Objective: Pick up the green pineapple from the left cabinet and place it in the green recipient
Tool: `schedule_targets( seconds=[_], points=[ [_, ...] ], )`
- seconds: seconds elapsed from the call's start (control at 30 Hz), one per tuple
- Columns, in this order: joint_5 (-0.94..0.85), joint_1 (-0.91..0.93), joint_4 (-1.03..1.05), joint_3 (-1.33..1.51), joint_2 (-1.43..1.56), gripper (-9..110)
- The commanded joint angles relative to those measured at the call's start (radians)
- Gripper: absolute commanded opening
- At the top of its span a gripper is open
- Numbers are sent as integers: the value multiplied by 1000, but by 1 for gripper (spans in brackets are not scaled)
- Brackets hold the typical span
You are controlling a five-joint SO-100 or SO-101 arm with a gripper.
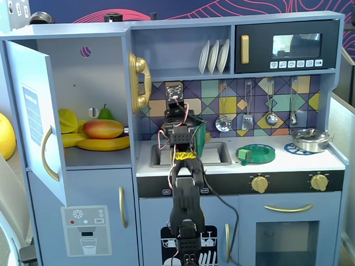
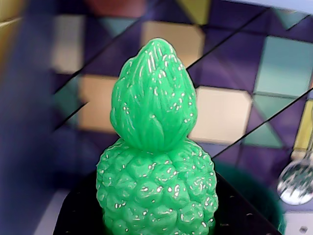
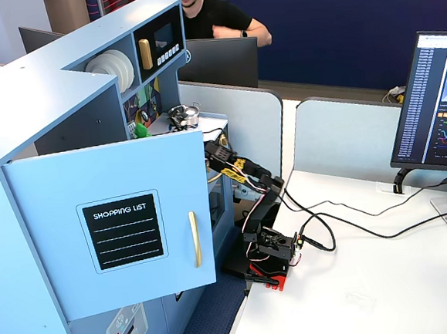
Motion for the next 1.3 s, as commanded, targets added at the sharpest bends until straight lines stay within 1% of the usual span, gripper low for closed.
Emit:
schedule_targets(
  seconds=[0.0, 0.07, 0.1, 0.13, 0.17, 0.2, 0.33, 0.47, 0.53, 0.6, 0.73, 0.83, 1.1, 1.27],
  points=[
    [28, 55, -44, -278, -199, 1],
    [37, 77, -23, -376, -291, 4],
    [64, 83, -20, -410, -324, 7],
    [89, 94, -2, -439, -350, 15],
    [120, 101, -3, -453, -367, 27],
    [147, 104, -8, -465, -379, 36],
    [187, 104, -12, -471, -394, 49],
    [184, 106, -11, -446, -374, 50],
    [176, 103, -12, -376, -313, 49],
    [175, 92, -20, -229, -189, 48],
    [170, 61, -11, 152, 144, 47],
    [170, 69, 9, 403, 367, 48],
    [173, 55, 281, 982, 893, 42],
    [172, 52, 388, 1221, 1055, 40]
  ],
)
